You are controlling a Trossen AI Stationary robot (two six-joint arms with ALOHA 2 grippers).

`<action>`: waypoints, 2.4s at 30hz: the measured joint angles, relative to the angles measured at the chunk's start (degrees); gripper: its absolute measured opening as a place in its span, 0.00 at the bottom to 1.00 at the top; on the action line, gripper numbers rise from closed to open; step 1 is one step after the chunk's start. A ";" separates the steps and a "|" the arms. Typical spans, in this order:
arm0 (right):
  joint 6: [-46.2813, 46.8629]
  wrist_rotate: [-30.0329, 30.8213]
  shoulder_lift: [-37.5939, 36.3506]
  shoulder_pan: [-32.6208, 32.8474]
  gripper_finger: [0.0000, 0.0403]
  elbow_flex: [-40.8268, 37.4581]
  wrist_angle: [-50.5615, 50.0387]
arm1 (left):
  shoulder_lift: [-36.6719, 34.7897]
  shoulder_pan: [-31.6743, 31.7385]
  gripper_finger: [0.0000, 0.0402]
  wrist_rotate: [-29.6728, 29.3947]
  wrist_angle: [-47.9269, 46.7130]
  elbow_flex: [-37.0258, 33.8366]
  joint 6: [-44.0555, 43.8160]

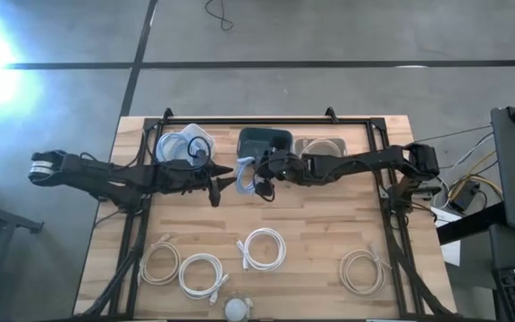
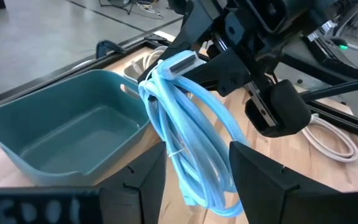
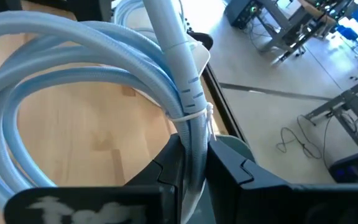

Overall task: Pick & Place USB Port
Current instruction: Put the blue charger cable into the white bin

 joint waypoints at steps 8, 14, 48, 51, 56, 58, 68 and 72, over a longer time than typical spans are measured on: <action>-1.97 0.15 -0.14 0.02 0.11 0.00 0.97 | -0.06 -0.02 0.45 -0.41 0.30 -0.33 -0.66; -2.91 0.15 -0.19 -0.33 0.11 -0.01 0.42 | -0.25 -0.11 0.45 -0.22 0.18 -0.34 -0.92; 2.92 0.47 -0.23 -0.82 0.11 -0.36 3.68 | 2.05 0.85 0.44 -1.05 3.94 -0.52 1.57; 2.93 1.08 -0.30 -1.01 0.11 -0.40 3.96 | 2.05 0.87 0.44 -0.68 6.07 -0.57 2.09; 2.91 1.46 -0.30 -1.07 0.11 -0.40 4.12 | 2.07 1.63 0.44 -0.83 6.15 -0.55 2.27; 2.95 1.46 -0.30 -1.04 0.11 -0.38 4.44 | 2.14 1.74 0.44 -0.81 6.28 -0.55 2.25; 6.04 1.49 -0.30 -0.08 0.12 -0.36 5.24 | 2.16 1.78 0.43 -2.16 5.33 -0.55 1.66; 5.69 1.60 -0.30 1.05 0.13 -0.36 5.14 | 2.16 1.77 0.37 -2.95 2.54 -0.55 1.68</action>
